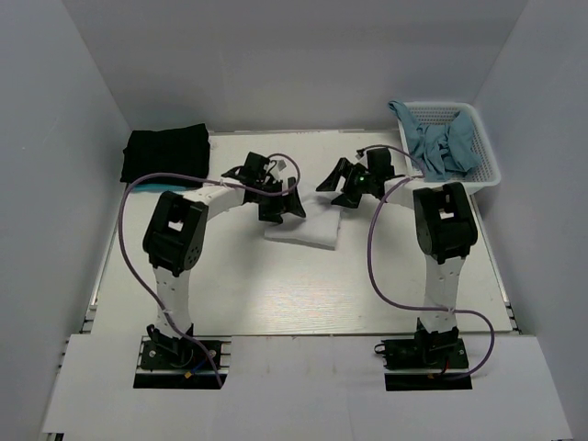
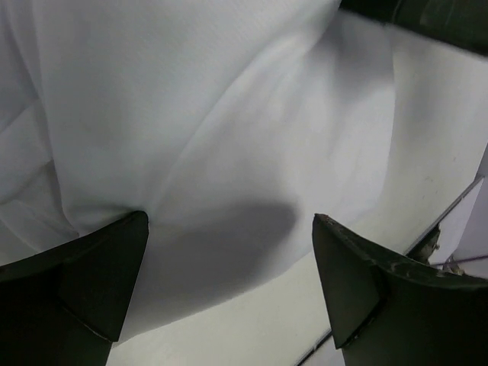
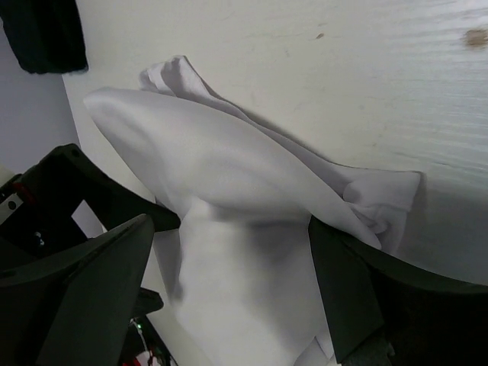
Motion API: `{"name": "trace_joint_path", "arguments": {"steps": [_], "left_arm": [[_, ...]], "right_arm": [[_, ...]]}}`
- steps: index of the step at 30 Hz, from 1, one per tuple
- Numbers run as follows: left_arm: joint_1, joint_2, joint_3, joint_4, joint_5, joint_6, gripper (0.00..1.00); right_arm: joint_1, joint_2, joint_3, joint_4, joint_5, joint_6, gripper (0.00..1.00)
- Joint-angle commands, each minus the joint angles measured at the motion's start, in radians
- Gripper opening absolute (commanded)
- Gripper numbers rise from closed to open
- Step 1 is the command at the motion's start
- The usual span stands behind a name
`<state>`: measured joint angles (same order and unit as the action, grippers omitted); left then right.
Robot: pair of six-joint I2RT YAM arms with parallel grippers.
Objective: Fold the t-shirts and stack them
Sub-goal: Fold the long partially folded tshirt into a neat square, then put the neatly folded tshirt into the corner of the board with the left arm
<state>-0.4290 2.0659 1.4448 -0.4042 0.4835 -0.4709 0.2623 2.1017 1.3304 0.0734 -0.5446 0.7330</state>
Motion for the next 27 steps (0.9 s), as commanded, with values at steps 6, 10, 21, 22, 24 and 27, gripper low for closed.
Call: {"name": "trace_joint_path", "arguments": {"steps": [6,10,21,22,24,27], "left_arm": [[-0.065,-0.274,-0.311,-0.143,-0.04,0.02,1.0],[-0.076,-0.432,-0.284,-0.226,-0.117,0.011,1.0],[-0.045,-0.438,-0.259,-0.288,-0.361,0.029,1.0],[-0.045,-0.428,-0.274,-0.274,-0.361,0.029,1.0],[-0.056,-0.394,-0.29,-0.226,-0.352,0.054,1.0],[-0.065,-0.342,-0.299,-0.173,-0.374,0.054,1.0]], "right_arm": [[0.086,-0.106,-0.178,-0.066,-0.057,-0.191,0.89],[0.089,-0.209,-0.207,-0.145,-0.058,-0.286,0.9],[0.095,-0.514,-0.171,-0.327,0.038,-0.443,0.9],[0.094,-0.531,-0.181,-0.327,0.047,-0.442,0.9],[0.091,-0.566,-0.197,-0.337,0.055,-0.423,0.9],[0.092,-0.615,-0.204,-0.366,0.093,-0.415,0.9]]}}
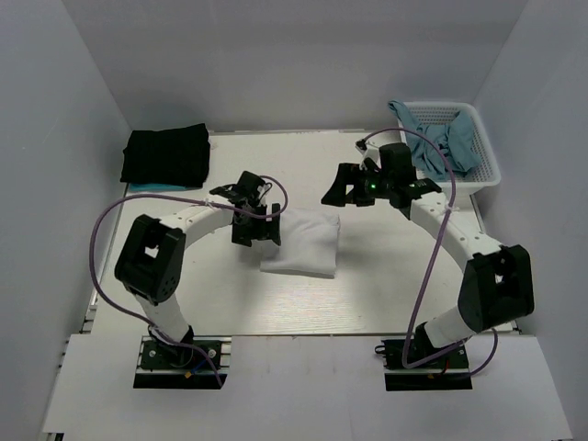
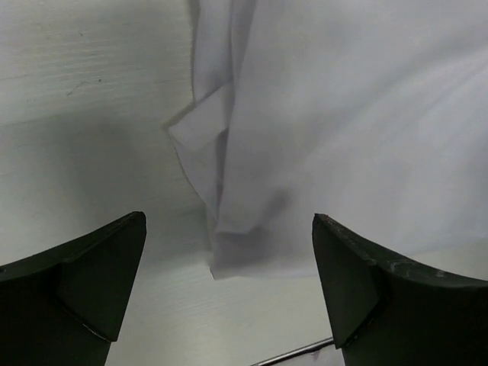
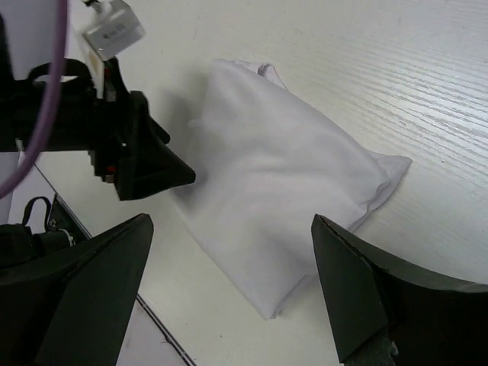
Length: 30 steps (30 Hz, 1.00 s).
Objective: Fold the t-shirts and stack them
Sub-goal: Put the neatly folded tshirt into the corner of the board with the left arm
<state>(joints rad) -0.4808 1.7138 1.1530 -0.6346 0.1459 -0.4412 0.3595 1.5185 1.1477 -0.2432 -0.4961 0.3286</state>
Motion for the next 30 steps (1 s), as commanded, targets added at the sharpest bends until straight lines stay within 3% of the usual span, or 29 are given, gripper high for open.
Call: {"name": "trace_joint_path", "arguments": {"steps": [1,8,14,17,18,21,23,25,30], "left_arm": [[-0.013,0.027,0.004,0.058,-0.051,0.024,1.0],[-0.022,0.182,0.083,0.135,-0.065,0.012,0.93],[-0.041,0.254,0.054,0.213,-0.016,0.024,0.85],[-0.041,0.303,0.067,0.204,-0.025,0.024,0.72],[-0.05,0.314,0.076,0.204,-0.025,0.024,0.6],[-0.061,0.302,0.056,0.22,-0.025,0.036,0.44],[-0.061,0.288,0.043,0.23,-0.014,0.045,0.26],[-0.061,0.279,0.063,0.23,-0.014,0.045,0.0],[-0.038,0.218,0.191,0.133,-0.037,0.081,0.0]], "right_arm": [[-0.005,-0.038,-0.026,-0.062,0.056,-0.008,0.9],[-0.005,-0.144,-0.075,-0.105,0.144,0.0,0.9],[-0.008,-0.193,-0.108,-0.145,0.221,-0.01,0.9],[-0.008,-0.208,-0.121,-0.151,0.243,-0.007,0.9],[-0.008,-0.216,-0.124,-0.153,0.252,-0.007,0.9],[-0.01,-0.236,-0.137,-0.156,0.286,-0.005,0.9],[-0.011,-0.254,-0.144,-0.151,0.297,-0.003,0.9],[-0.011,-0.259,-0.151,-0.148,0.307,0.003,0.9],[-0.013,-0.294,-0.183,-0.137,0.332,0.01,0.9]]}}
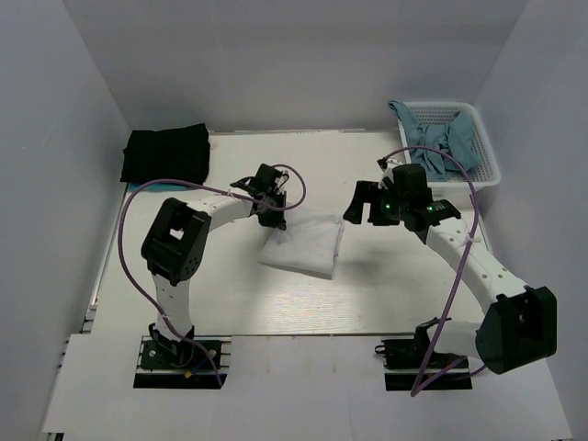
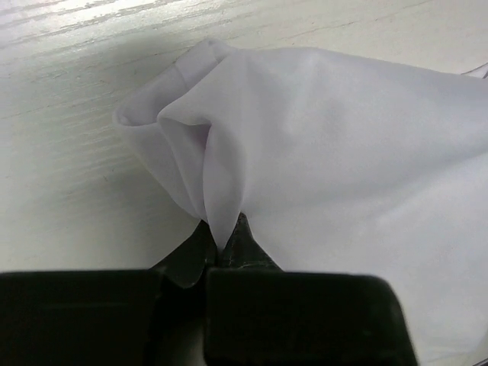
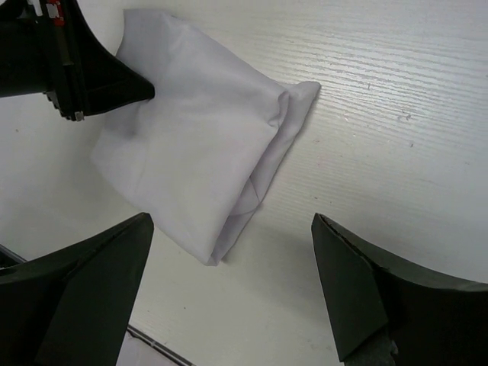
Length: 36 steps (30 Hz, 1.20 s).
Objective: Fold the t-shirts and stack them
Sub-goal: Put the neatly folded tshirt into the corner of the board with the left arm
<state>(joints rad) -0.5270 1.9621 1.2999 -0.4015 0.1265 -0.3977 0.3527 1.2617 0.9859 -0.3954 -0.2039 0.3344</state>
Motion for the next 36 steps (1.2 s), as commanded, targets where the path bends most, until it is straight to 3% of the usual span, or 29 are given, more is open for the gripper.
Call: {"name": "trace_joint_path", "arguments": {"steps": [1,8,11,16,22,29,36], "left_arm": [[0.009,-0.058,0.053,-0.1,-0.03,0.052,0.0],[0.028,-0.235,0.194,-0.192,-0.108,0.363,0.0],[0.042,-0.275,0.249,-0.232,-0.149,0.43,0.0],[0.142,-0.273,0.389,-0.315,-0.2,0.572,0.0],[0.272,-0.246,0.537,-0.306,-0.199,0.742,0.0],[0.406,-0.163,0.625,-0.241,-0.211,0.787,0.0],[0.518,-0.074,0.69,-0.188,-0.102,0.775,0.0]], "right_arm": [[-0.006,-0.048,-0.024,0.01,0.044,0.006,0.9],[-0.006,-0.102,-0.092,0.018,0.081,-0.011,0.9],[-0.008,-0.104,-0.105,0.007,0.098,-0.002,0.9],[-0.008,-0.107,-0.122,0.029,0.118,0.005,0.9],[-0.008,-0.091,-0.11,0.056,0.112,0.011,0.9],[-0.008,-0.048,-0.015,0.01,0.12,-0.009,0.9],[-0.011,0.01,0.078,0.014,0.124,-0.023,0.9]]}}
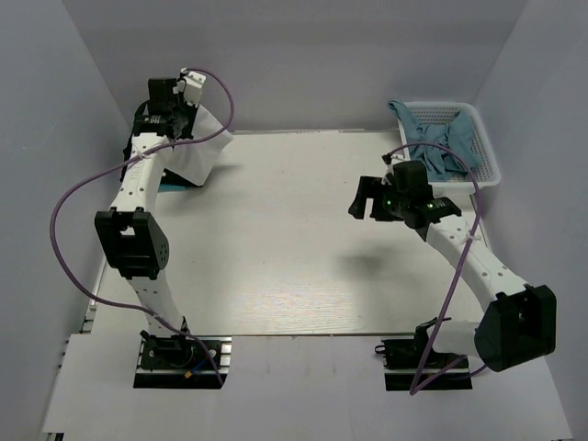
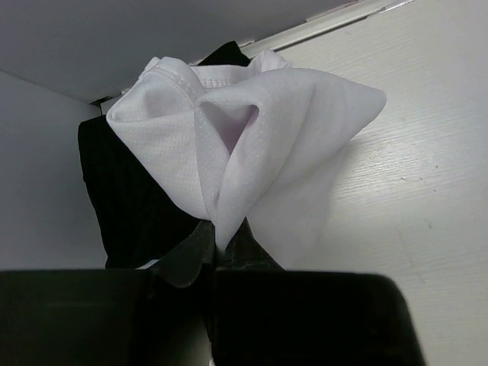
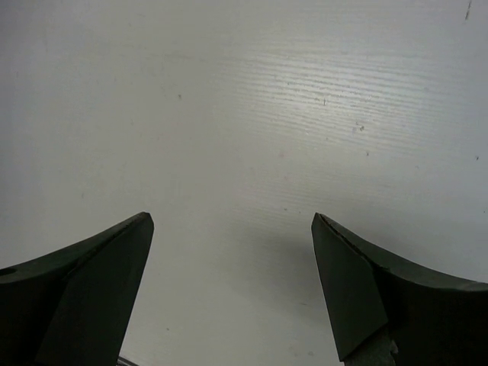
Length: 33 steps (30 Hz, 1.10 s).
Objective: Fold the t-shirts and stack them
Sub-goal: Put the neatly folded tshirt into the corner of the board with the left arm
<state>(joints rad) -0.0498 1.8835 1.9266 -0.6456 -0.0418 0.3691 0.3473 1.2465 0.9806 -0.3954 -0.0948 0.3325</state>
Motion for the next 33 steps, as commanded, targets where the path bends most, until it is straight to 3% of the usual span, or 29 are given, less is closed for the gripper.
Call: {"name": "trace_joint_path", "arguments": {"steps": [1,8,16,26,27,28,29,30,31,33], "left_arm": [[0.053,0.017,0.075,0.066,0.086,0.008,0.0],[0.157,0.118,0.098,0.141,0.085,-0.036,0.0],[0.295,0.21,0.15,0.233,0.23,-0.126,0.0],[0.36,0.333,0.201,0.346,0.298,-0.231,0.0],[0.36,0.348,0.201,0.357,0.28,-0.245,0.05],[0.36,0.358,0.201,0.368,0.242,-0.26,0.21],[0.36,0.358,0.201,0.368,0.22,-0.295,0.73],[0.37,0.367,0.21,0.368,0.188,-0.295,0.87],[0.37,0.367,0.227,0.368,0.172,-0.311,0.99],[0.37,0.358,0.236,0.368,0.158,-0.332,0.99]], "right_arm": [[-0.005,0.045,0.098,-0.011,0.029,-0.024,0.9],[-0.005,0.143,0.227,-0.03,0.044,-0.075,0.9],[-0.008,0.286,0.359,-0.036,0.006,-0.072,0.9],[-0.007,0.323,0.449,-0.083,0.067,-0.073,0.9],[-0.005,0.327,0.464,-0.088,0.07,-0.075,0.9],[-0.005,0.33,0.469,-0.094,0.07,-0.07,0.9],[-0.005,0.337,0.472,-0.092,0.07,-0.069,0.9],[-0.005,0.338,0.477,-0.094,0.066,-0.069,0.9],[-0.005,0.341,0.475,-0.095,0.064,-0.059,0.9],[-0.007,0.344,0.483,-0.105,0.066,-0.05,0.9]]}}
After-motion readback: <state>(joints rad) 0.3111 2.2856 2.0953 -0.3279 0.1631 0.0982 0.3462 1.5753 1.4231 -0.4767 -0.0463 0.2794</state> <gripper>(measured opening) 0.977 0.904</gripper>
